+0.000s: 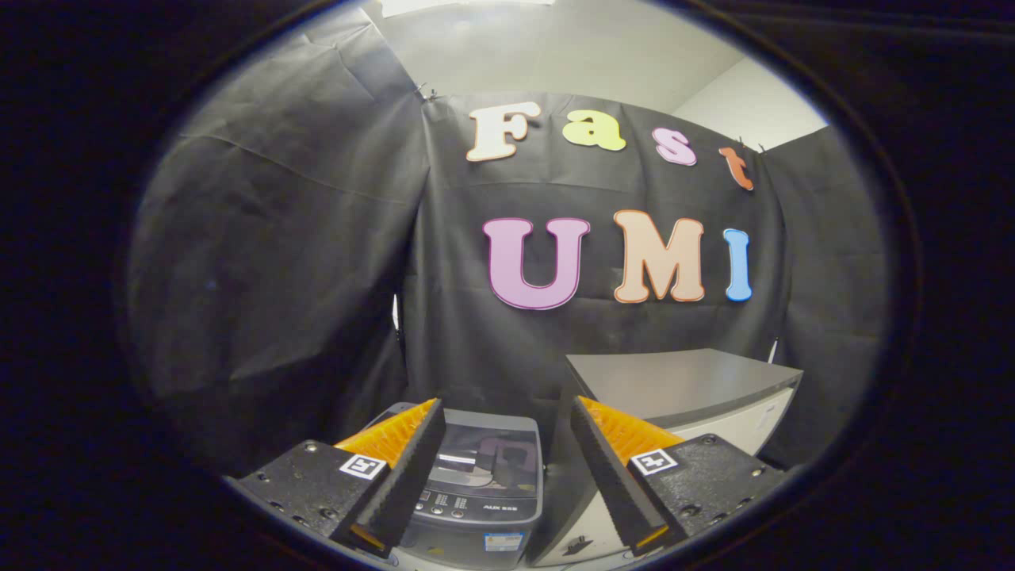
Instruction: Put the clothes into the washing machine and then close the washing machine lid.
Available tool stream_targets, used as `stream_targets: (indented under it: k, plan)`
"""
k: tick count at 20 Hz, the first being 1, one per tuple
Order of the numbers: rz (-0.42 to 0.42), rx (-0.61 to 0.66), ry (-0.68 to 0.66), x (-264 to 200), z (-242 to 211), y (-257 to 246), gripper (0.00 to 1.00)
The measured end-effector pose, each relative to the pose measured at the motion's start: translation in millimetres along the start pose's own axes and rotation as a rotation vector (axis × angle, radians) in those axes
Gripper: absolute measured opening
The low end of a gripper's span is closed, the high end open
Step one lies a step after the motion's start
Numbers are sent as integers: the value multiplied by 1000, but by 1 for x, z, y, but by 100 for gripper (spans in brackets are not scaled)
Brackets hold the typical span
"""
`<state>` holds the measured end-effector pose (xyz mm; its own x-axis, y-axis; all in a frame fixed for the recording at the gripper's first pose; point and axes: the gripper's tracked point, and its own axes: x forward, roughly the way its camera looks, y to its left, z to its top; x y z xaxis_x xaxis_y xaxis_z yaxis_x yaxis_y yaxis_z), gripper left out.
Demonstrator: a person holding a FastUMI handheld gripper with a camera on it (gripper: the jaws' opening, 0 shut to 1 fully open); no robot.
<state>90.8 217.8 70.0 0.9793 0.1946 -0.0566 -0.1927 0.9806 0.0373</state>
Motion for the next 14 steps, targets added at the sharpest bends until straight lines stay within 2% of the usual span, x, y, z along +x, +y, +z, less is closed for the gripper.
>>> stream_targets:
  k: [7, 10, 14]
  plan:
    - [40, 29, -11, -65, 14, -23, 96]
    - [18, 31, 22, -91, 8, -43, 96]
    - [-36, 21, -39, -122, 15, -68, 96]
